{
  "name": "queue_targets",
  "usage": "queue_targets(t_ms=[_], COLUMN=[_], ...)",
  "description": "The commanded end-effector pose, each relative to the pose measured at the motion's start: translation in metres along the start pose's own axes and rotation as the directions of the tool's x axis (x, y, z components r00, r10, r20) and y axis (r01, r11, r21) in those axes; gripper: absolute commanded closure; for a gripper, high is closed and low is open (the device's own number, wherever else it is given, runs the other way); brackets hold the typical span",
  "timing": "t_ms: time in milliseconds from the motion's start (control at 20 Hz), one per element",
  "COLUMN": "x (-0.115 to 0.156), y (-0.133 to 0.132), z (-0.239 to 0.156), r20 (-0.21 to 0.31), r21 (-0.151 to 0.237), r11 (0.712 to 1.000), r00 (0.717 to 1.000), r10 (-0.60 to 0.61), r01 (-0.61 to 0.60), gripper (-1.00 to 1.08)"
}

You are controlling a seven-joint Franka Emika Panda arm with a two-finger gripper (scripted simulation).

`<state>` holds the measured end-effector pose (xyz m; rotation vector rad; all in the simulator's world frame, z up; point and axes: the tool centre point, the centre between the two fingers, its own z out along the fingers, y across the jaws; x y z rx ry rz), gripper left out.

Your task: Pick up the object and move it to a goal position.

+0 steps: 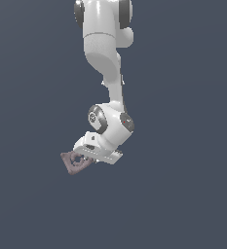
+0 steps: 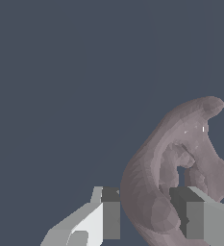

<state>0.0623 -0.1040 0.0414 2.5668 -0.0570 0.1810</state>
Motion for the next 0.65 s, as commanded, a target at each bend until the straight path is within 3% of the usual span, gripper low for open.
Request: queue_targets(t_ms=[0,600], x=[0.006,0.015], y=[0.012,0.029], z=[0.008,0.020], r20=[-0.001,0.000], r21=[0.001,0.002], r11=[1.000,1.000], r00=[1.000,1.000], r10=[-0.002,-0.002], r01=[0.002,0.002], gripper=[1.08,1.08])
